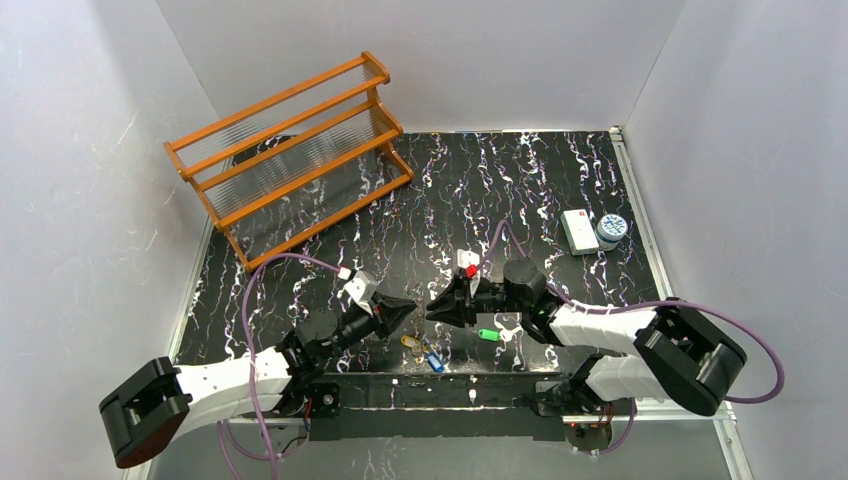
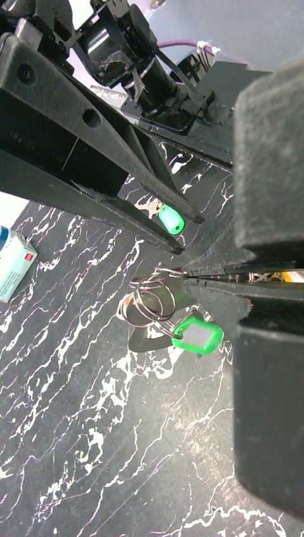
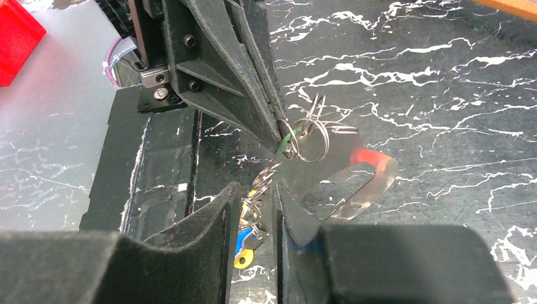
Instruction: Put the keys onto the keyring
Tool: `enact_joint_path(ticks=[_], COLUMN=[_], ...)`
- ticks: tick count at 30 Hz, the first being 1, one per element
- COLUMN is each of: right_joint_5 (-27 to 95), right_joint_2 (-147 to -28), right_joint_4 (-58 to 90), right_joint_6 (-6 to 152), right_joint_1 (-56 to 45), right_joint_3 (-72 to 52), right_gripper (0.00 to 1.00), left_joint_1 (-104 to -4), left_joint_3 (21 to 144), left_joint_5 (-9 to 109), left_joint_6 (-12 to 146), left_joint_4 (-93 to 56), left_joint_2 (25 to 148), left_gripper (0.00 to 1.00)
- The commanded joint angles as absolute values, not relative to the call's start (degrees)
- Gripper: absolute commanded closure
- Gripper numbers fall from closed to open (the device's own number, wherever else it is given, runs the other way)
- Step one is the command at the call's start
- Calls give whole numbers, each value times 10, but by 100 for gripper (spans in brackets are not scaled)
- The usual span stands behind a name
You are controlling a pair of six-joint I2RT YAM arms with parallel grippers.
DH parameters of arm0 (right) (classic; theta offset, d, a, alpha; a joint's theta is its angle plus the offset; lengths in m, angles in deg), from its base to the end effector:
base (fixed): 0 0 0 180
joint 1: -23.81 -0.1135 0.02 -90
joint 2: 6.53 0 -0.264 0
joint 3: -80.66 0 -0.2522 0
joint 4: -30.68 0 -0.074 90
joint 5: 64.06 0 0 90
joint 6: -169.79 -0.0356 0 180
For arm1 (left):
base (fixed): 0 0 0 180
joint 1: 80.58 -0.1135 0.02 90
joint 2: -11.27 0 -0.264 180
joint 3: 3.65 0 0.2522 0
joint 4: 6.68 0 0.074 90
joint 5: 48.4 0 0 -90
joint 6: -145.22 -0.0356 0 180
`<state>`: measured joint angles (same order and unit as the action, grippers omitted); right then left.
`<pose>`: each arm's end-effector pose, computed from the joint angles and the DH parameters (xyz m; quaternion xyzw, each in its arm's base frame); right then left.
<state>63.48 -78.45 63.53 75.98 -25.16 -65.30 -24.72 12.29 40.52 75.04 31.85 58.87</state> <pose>0.1405 0.1945 0.2006 -0.4688 0.5613 0.4968 0.4674 0.0934 -0.1366 0.1892 0.1985 0.6331 -0.4540 0.5947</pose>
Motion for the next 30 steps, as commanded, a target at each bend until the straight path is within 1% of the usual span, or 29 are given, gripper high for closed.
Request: enact_joint_path(ticks=[1, 9, 18, 20, 26, 27, 30], right_joint_5=[640, 656, 667, 679, 707, 707, 704], right_joint_2=[-804, -839, -843, -843, -834, -831, -820], right_joint_4=[697, 730, 740, 745, 747, 746, 730], right_joint_6=[748, 741, 742, 745, 753, 753, 762], right_joint_1=[-251, -251, -251, -251, -251, -251, -251], right_joint_3=[-624, -602, -600, -602, -608, -610, -613], right_gripper=[68, 68, 69, 73, 97, 99, 99], left_joint_1=[-246, -246, -246, -246, -246, -246, -246], left_joint_3=[121, 104, 93, 92, 93, 93, 91], left_joint_5=[413, 490, 516, 516, 510, 509, 507], left_joint_6=[708, 635, 602, 601, 604, 605, 606], left_joint_4=[338, 359, 366, 366, 366, 366, 366], left_joint_2=[583, 550, 527, 528, 530, 530, 528], left_gripper=[100, 100, 100, 100, 100, 100, 100])
